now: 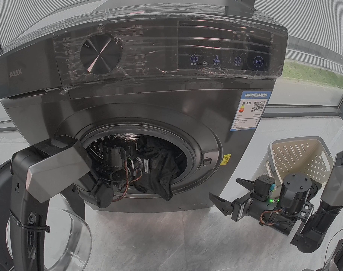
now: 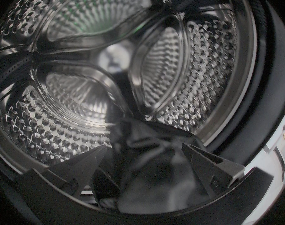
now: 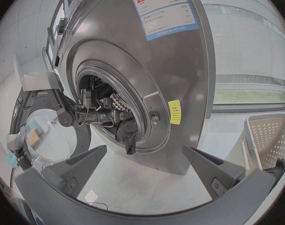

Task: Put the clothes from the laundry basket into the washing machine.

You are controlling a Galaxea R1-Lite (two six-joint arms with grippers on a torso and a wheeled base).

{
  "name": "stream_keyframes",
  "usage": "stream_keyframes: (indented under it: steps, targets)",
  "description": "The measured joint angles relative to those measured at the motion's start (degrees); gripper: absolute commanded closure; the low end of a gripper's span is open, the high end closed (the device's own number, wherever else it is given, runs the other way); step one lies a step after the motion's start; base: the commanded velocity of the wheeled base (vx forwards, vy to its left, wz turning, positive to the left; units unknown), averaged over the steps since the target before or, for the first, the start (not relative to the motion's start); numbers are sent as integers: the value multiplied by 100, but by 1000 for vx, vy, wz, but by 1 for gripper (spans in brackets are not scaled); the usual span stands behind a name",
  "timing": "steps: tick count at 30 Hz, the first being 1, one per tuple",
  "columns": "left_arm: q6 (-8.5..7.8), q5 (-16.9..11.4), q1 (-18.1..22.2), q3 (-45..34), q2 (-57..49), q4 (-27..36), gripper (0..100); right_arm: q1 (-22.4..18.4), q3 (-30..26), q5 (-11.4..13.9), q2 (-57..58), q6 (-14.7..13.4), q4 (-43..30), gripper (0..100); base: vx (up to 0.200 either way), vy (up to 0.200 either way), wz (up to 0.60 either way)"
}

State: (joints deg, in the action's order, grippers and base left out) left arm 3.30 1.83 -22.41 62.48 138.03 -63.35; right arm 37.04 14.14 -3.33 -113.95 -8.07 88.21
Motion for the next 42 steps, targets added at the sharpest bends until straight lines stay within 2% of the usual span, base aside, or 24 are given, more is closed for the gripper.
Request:
stream_keyframes:
  steps: [8, 14, 15, 24, 26, 29, 32, 35, 36, 42]
  targets:
    - [-233, -148, -199, -357, 9, 79, 0, 11, 0, -1, 0, -2, 0, 0, 0, 0, 0]
    - [-246, -150, -251, -156, 224, 82, 0, 26, 2, 0, 0, -2, 0, 0, 0, 0, 0]
    - [-246, -150, -258, -115, 267, 93, 100, 33, 2, 0, 0, -2, 0, 0, 0, 0, 0]
    - [-208, 17, -239, 169, 566, 79, 100, 63, 11, 0, 0, 0, 2, 0, 0, 0, 0]
    - [-200, 167, -188, 276, 594, 43, 100, 63, 13, -1, 0, -2, 0, 0, 0, 0, 0]
    - [-187, 534, -71, 486, 629, -77, 100, 72, 21, -1, 5, -2, 2, 0, 0, 0, 0]
    - [-163, 677, 67, 728, 646, -184, 100, 78, 33, 0, 9, 0, 0, 0, 0, 0, 0]
    - [-148, 706, 155, 933, 649, -234, 100, 78, 44, 0, 11, 0, 0, 0, 0, 0, 0]
    - [-143, 706, 174, 976, 646, -247, 0, 80, 44, 0, 9, -2, 0, 0, 0, 0, 0]
    - [-107, 703, 151, 972, 636, -291, 0, 78, 41, -1, 6, -2, 0, 0, 0, 0, 0]
